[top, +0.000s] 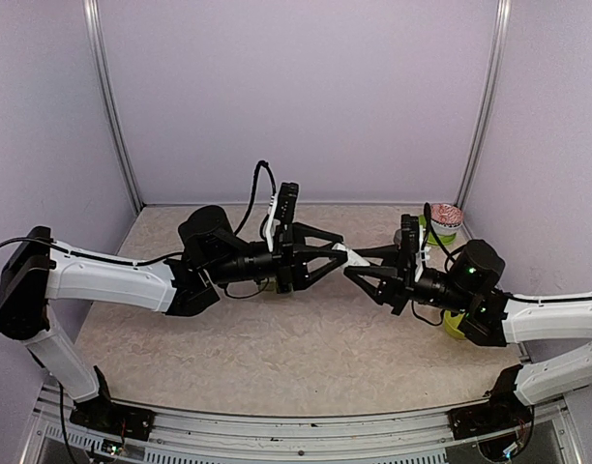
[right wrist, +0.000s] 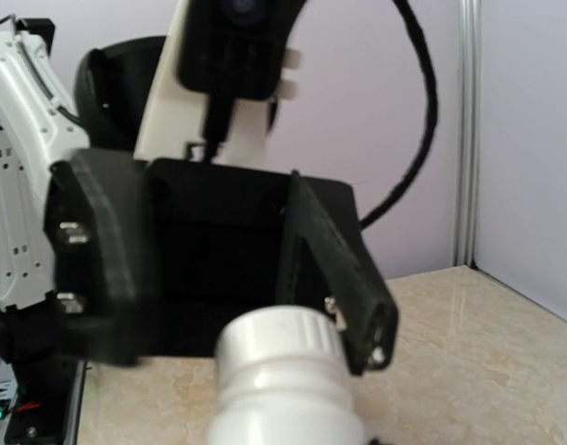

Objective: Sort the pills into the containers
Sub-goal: Open the lid of the pill bottle.

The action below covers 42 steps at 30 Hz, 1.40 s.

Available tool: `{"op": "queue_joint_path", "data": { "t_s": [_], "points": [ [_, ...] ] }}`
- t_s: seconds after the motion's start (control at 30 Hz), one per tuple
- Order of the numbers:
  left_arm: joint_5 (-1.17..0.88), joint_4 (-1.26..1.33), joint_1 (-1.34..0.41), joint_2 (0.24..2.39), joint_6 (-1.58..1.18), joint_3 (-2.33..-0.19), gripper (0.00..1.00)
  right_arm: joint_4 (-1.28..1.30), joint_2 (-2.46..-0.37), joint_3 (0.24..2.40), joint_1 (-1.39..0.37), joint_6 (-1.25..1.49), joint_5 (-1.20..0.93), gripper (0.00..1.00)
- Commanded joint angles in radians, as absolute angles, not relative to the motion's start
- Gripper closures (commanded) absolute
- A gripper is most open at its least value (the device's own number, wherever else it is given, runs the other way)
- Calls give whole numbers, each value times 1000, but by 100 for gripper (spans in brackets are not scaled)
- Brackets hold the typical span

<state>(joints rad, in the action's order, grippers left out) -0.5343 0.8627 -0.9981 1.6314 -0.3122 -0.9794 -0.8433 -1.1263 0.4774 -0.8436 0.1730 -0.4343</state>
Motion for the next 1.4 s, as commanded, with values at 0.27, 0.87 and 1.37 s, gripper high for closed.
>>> {"op": "queue_joint_path", "data": {
  "t_s": [0.27,0.87,1.37],
  "points": [
    [-520,874,-997,1641,-341,-971,61,-860,-1101,477,-844,158,-392,85],
    [-382,755,-1003,1623,-507,-1025,77,-835,-1113,488,-844,97,-373,85],
    [-221,508,-1005,1591,-595,-1097,79,-803,-1102,467,-845,-55,-298,86]
  ]
}}
